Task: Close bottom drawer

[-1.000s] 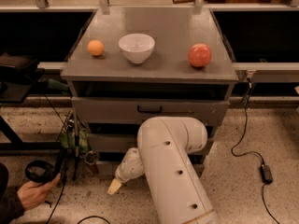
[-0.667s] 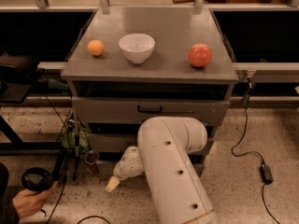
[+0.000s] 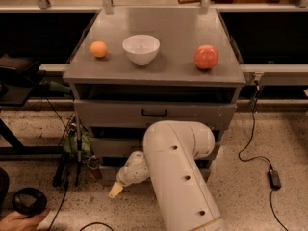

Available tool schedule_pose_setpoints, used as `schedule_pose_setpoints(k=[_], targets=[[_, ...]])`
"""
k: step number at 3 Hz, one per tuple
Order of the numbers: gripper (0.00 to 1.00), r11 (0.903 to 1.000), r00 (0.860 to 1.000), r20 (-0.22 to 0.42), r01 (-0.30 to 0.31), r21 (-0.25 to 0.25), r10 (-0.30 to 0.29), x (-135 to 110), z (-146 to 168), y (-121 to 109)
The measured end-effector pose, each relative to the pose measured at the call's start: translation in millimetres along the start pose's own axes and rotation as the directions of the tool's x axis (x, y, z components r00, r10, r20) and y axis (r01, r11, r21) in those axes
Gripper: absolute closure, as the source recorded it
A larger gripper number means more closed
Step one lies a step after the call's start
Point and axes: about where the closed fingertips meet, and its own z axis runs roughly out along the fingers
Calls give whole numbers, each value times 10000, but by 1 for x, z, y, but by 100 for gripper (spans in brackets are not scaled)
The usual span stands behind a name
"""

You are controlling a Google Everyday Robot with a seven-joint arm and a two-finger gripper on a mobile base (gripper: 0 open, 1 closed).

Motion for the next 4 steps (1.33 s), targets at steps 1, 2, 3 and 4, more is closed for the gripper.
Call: schedule_pose_setpoints(k=[1, 2, 3, 4], targets=[[0, 9992, 9982, -510, -331, -225, 319, 30, -8, 13], [0, 9975, 9946, -870, -600, -361, 566, 50, -13, 21], [0, 9969, 9916, -1202, -552, -560, 482, 54, -5, 34], [0, 9960, 9884, -1489, -422, -793, 300, 50, 11, 46]])
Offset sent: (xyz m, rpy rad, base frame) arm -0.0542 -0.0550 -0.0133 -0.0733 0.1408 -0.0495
